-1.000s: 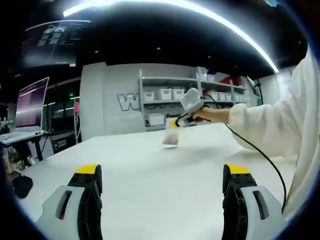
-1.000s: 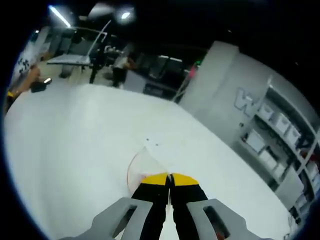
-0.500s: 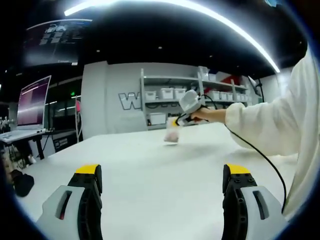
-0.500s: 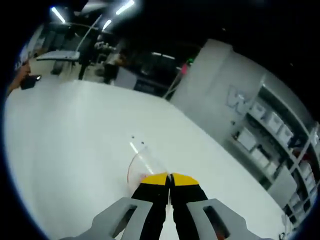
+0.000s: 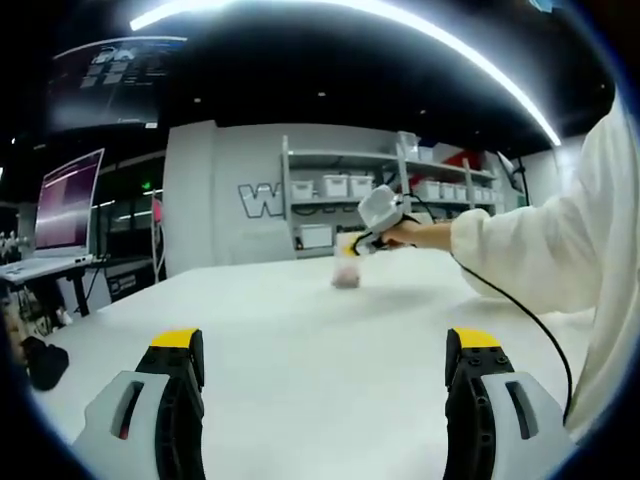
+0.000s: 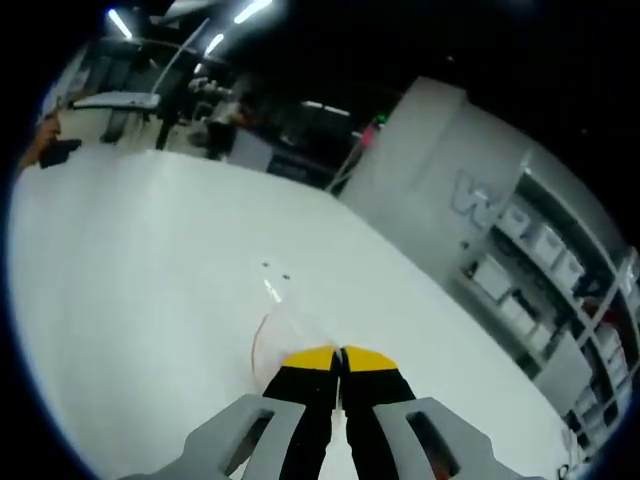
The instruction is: Open the resealable bag by pulling the two sides of the seal apart until the entire bag opening is separated and visibly accessible.
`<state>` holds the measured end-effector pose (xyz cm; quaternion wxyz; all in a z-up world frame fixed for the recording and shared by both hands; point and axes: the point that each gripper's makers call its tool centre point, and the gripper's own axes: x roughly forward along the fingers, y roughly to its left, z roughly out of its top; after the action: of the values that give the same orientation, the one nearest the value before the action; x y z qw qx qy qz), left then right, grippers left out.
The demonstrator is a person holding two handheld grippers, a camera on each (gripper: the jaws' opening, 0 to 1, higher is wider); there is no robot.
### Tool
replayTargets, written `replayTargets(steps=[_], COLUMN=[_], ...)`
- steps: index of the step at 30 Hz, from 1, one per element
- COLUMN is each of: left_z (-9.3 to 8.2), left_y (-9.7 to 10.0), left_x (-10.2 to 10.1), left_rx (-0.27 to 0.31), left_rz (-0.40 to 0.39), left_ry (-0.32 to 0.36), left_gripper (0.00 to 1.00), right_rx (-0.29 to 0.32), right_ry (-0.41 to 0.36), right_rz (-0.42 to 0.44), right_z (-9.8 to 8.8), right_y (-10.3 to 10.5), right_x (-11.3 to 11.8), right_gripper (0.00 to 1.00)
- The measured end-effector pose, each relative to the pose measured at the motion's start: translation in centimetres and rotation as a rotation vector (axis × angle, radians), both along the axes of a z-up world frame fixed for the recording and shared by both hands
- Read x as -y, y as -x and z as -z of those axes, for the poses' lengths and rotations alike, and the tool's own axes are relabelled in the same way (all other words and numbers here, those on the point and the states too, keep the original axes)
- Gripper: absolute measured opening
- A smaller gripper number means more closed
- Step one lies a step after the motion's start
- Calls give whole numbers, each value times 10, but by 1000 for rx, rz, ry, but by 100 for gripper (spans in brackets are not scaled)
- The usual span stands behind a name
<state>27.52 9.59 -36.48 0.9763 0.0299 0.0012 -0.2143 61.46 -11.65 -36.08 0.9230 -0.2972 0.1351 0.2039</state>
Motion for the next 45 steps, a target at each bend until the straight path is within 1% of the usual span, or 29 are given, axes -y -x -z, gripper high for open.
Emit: replayTargets(steps=[5, 7, 13, 18, 23, 25, 28, 35, 39, 42, 45], left_z=[1, 0, -1, -2, -4, -5, -5, -7, -8, -10, -10], left_y=[2, 3, 7, 9, 10, 10, 11, 13, 15, 16, 16], left_x=[3, 3, 3, 2, 2, 3, 4, 4, 3, 2, 1], left_rx=[-1, 0, 4, 8, 12, 13, 14, 20, 21, 27, 28], left_rz=[7, 6, 5, 2, 4, 6, 11, 14, 13, 9, 7], left_ry=[-1, 3, 2, 5, 2, 3, 5, 7, 6, 3, 5], left_gripper=[99, 99, 99, 99, 99, 99, 99, 99, 99, 99, 99], right_rx=[-24, -38, -80, -97, -120, -144, -164, -194, -211, -218, -223], right_ry=[-3, -4, -7, -26, -23, -31, -26, -44, -33, -50, -58], right_rz=[-27, -38, -52, -53, -60, -67, -74, -91, -106, -111, -116], right_z=[7, 11, 23, 28, 33, 38, 46, 57, 67, 67, 67], right_y=[7, 14, 20, 23, 26, 29, 34, 43, 48, 50, 52], right_x=[-9, -14, -16, -17, -20, -21, -25, -34, -38, -39, -39], right_gripper=[0, 0, 0, 0, 0, 0, 0, 0, 0, 0, 3])
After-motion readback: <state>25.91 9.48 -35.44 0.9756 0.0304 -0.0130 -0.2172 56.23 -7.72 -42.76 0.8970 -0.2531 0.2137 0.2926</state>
